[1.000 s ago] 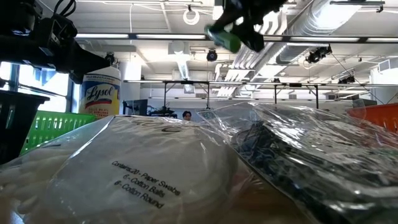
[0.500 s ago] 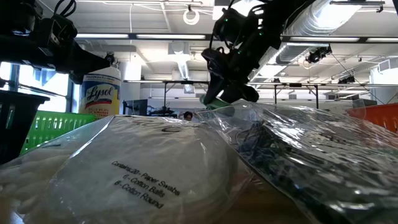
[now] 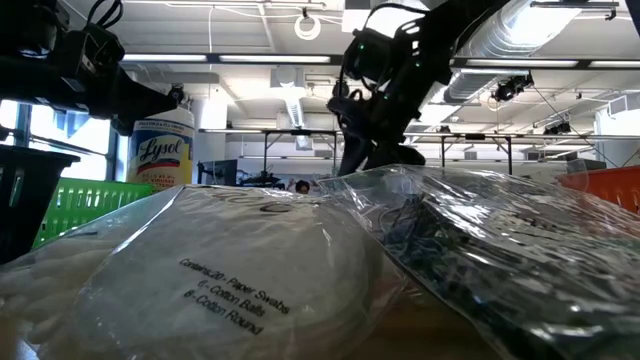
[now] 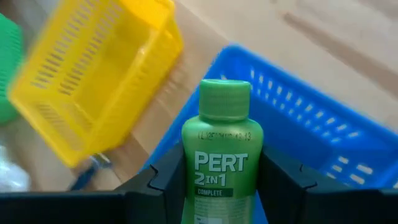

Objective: Pick & Place Travel size toiletries
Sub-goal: Put the shampoo into the blue bin, then put the razor into the yellow bin

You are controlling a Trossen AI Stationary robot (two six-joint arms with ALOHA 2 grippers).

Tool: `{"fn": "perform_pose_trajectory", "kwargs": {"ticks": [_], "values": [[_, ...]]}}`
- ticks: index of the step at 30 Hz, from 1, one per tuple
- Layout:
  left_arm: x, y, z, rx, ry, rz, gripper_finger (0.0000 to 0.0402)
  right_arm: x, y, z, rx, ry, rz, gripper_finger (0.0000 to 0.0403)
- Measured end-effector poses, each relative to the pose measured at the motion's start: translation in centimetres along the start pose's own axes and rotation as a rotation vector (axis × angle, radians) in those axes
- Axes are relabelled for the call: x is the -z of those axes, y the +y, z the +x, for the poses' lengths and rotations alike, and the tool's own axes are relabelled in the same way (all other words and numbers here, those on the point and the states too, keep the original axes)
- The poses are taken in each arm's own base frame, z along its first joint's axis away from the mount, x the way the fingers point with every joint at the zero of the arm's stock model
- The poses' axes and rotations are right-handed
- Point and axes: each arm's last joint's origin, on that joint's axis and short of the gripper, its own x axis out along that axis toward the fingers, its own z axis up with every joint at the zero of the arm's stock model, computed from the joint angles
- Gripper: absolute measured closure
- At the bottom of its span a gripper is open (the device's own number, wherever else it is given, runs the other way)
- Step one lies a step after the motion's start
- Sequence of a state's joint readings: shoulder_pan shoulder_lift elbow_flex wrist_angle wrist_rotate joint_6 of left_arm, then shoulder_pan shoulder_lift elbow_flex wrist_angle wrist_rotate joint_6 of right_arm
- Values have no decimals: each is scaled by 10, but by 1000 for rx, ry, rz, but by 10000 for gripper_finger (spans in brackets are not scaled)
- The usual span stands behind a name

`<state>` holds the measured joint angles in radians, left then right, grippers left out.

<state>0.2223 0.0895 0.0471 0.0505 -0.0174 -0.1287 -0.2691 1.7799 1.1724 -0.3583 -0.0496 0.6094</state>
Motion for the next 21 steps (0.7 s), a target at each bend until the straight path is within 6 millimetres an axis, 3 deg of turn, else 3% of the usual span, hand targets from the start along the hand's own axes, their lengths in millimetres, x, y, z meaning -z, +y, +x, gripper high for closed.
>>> {"fn": "perform_pose_trajectory", "kwargs": {"ticks": [3, 11, 16, 18, 21], "values": [[0, 0, 0, 0, -2, 0, 402, 1, 2, 4, 9, -11, -21, 247], [0, 0, 0, -3, -3, 0, 402, 6, 2, 5, 33, 17, -66, 168], [0, 0, 0, -3, -3, 0, 402, 4, 2, 3, 20, 14, -111, 145], [0, 0, 0, -3, 0, 0, 402, 2, 5, -10, 9, -12, -152, 146], [0, 0, 0, -3, 5, 0, 402, -2, 22, -53, -3, -170, -247, 163]]}}
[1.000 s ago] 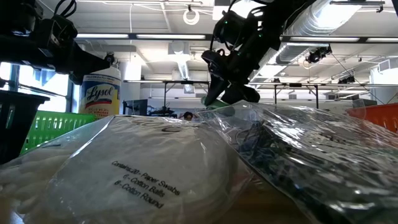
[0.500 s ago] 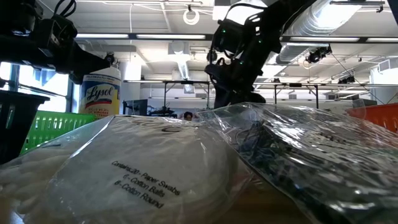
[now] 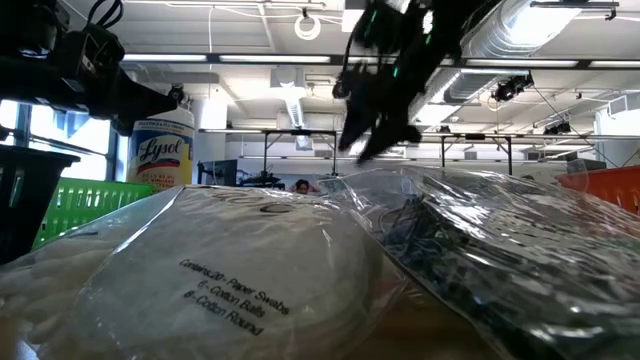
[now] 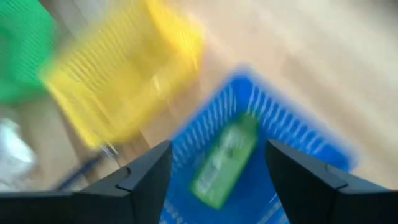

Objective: Pick & Place Travel size toiletries
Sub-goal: Put the razor into the yellow bin

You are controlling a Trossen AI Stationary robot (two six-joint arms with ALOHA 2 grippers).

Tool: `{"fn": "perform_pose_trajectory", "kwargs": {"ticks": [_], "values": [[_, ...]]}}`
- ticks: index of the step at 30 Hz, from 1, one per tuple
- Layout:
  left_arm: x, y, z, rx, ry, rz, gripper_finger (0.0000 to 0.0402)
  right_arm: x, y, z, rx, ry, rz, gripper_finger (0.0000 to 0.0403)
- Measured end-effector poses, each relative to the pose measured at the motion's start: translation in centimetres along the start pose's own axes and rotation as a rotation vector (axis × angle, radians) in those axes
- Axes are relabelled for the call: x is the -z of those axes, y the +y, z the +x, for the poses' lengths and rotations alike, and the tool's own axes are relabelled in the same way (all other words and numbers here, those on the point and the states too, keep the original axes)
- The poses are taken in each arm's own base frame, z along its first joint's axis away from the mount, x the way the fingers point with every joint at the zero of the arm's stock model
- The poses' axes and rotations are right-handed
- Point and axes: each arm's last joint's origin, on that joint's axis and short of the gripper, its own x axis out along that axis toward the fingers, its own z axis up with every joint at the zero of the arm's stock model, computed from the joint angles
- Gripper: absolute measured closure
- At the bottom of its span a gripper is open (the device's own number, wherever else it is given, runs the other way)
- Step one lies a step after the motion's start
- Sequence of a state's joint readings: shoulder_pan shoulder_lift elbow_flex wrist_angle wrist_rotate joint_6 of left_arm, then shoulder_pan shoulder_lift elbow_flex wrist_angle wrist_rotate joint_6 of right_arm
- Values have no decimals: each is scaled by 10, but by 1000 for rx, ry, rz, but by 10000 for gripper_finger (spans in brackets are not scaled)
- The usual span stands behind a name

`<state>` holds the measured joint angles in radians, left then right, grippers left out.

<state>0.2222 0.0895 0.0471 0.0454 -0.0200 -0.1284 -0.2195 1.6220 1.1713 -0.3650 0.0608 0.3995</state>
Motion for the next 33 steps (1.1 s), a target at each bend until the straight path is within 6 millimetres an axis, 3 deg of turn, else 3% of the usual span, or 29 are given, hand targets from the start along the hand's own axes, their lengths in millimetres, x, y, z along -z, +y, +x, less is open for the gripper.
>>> {"fn": "perform_pose_trajectory", "kwargs": {"ticks": [4, 9, 13, 15, 17, 22, 26, 33], "values": [[2, 0, 0, -1, 17, 0, 402, -8, 28, -79, 51, -260, -206, 208], [2, 0, 0, -2, 22, 0, 402, 5, 48, -172, -41, -508, -359, 286], [2, 0, 0, -2, 22, 0, 402, 38, 53, -203, -171, -596, -429, 356], [2, 0, 0, -2, 21, 0, 402, 58, 52, -205, -208, -640, -457, 388], [2, 0, 0, -2, 19, 0, 402, 79, 49, -201, -219, -690, -448, 395], [0, 0, 0, 1, 1, 0, 402, 127, 42, -171, -252, -723, -443, 400], [-2, 0, 0, 6, -24, -10, 402, 156, 31, -145, -249, -740, -448, 400], [-6, -1, 0, 24, -65, -35, 402, 195, 8, -121, -289, -862, -428, 400]]}}
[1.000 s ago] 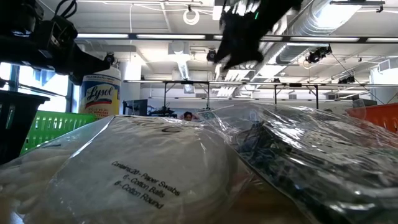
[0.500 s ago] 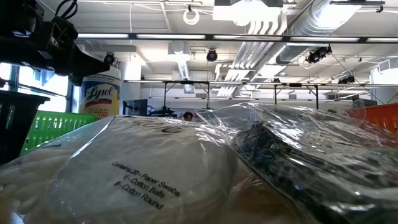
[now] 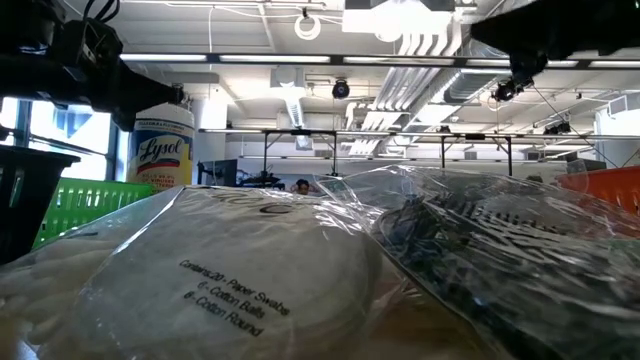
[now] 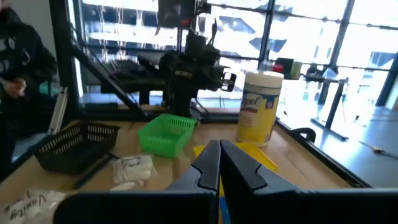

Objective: Pick & Place Travel size toiletries
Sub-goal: Put the razor into the yellow bin

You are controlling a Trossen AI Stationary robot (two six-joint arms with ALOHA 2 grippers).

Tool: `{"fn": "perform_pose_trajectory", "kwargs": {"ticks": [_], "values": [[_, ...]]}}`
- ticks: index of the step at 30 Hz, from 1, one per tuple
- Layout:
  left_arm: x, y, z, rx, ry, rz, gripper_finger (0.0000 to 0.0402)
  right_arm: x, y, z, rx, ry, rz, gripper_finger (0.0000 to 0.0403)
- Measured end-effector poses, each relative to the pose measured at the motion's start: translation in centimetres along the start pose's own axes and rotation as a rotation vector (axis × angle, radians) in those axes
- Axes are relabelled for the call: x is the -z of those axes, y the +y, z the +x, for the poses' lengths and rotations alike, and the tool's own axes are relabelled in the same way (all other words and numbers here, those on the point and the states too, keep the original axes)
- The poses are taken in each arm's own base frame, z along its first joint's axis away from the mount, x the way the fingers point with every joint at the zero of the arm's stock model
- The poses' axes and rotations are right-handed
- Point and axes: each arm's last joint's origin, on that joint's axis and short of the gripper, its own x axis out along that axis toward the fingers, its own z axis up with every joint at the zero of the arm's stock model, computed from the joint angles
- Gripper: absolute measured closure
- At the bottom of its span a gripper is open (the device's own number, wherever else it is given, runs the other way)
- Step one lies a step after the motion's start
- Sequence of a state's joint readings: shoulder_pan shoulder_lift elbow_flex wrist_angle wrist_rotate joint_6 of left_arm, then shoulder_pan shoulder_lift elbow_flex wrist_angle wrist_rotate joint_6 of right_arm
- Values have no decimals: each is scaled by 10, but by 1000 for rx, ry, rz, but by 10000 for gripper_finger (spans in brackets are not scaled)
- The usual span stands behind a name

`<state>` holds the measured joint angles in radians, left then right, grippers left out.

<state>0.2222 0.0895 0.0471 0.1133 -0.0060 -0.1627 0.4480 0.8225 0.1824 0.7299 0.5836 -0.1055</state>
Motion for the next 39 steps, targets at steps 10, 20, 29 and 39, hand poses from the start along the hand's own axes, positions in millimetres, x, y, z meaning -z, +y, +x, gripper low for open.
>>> {"fn": "perform_pose_trajectory", "kwargs": {"ticks": [10, 20, 29, 39], "values": [[-16, -7, 5, 75, 19, -35, 402, 27, -13, -22, 0, -86, 6, 400], [-38, -55, 80, 224, 363, 45, 402, 27, -13, -22, -32, -84, -32, 400], [-4, -114, 192, 259, 802, 134, 377, -14, -16, 0, 45, -125, -75, 400], [12, -144, 254, 224, 905, 83, 189, -17, -16, 6, 45, -36, -87, 400]]}}
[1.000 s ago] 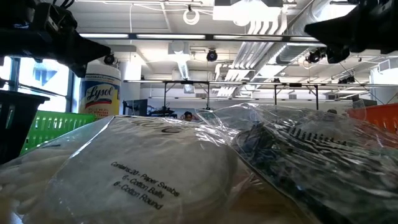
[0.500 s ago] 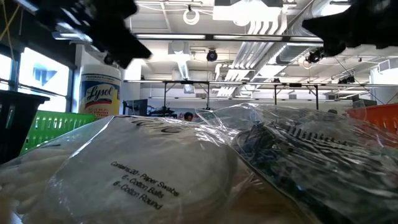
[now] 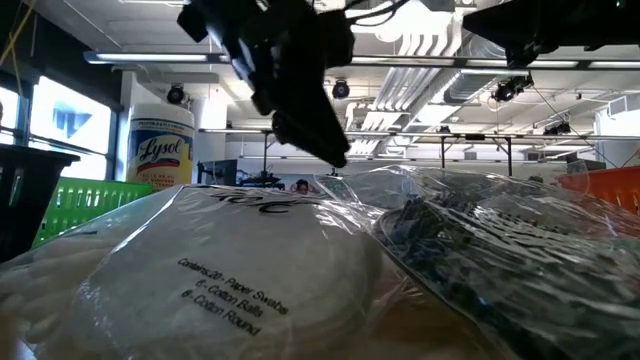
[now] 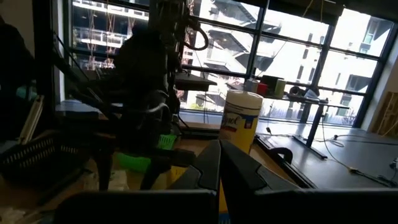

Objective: Pick & Place Travel size toiletries
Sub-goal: Put the razor into the yellow bin

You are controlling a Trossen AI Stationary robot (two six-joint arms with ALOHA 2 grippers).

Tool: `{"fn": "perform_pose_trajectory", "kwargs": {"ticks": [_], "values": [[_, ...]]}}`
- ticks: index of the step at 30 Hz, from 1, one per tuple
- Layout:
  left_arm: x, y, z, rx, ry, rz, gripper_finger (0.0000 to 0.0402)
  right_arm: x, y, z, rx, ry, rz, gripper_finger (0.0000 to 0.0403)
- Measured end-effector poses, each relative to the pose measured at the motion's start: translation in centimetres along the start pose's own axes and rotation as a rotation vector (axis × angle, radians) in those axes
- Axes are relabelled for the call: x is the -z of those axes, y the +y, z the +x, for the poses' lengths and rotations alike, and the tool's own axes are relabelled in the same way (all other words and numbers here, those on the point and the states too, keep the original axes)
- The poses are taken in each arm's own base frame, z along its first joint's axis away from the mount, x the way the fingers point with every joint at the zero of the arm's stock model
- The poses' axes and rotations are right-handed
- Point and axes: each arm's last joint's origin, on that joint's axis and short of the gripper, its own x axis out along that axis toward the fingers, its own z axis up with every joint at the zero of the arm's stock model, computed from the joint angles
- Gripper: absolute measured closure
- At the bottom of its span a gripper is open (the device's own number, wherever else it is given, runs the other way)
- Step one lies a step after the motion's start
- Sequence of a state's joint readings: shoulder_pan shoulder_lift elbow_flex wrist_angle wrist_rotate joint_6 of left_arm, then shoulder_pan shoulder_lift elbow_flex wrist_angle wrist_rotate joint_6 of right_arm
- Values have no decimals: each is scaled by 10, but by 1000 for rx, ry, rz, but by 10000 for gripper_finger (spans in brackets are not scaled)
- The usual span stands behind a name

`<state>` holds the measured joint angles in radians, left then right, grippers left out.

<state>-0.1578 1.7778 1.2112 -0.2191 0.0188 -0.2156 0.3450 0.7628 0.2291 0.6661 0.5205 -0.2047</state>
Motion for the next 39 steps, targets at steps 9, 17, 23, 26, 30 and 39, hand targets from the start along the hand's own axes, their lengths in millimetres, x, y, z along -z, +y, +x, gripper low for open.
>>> {"fn": "perform_pose_trajectory", "kwargs": {"ticks": [9, 17, 23, 26, 30, 39], "values": [[-6, -8, 10, -130, 116, 5, 119, 2, 1, 0, -10, 18, 10, 400], [-5, -3, 16, -81, 118, -61, 119, 3, 1, 0, -13, 26, 11, 400], [4, -4, 36, -24, 150, -63, 119, 3, 2, 0, -38, 27, 10, 400], [5, -3, 40, -41, 148, -62, 119, 3, 3, 0, -64, 23, 16, 400], [5, -2, 40, -64, 146, -59, 127, 3, 3, 0, -63, 24, 25, 400], [6, 0, 39, -154, 145, -49, 255, 4, 3, 0, -65, 31, 21, 400]]}}
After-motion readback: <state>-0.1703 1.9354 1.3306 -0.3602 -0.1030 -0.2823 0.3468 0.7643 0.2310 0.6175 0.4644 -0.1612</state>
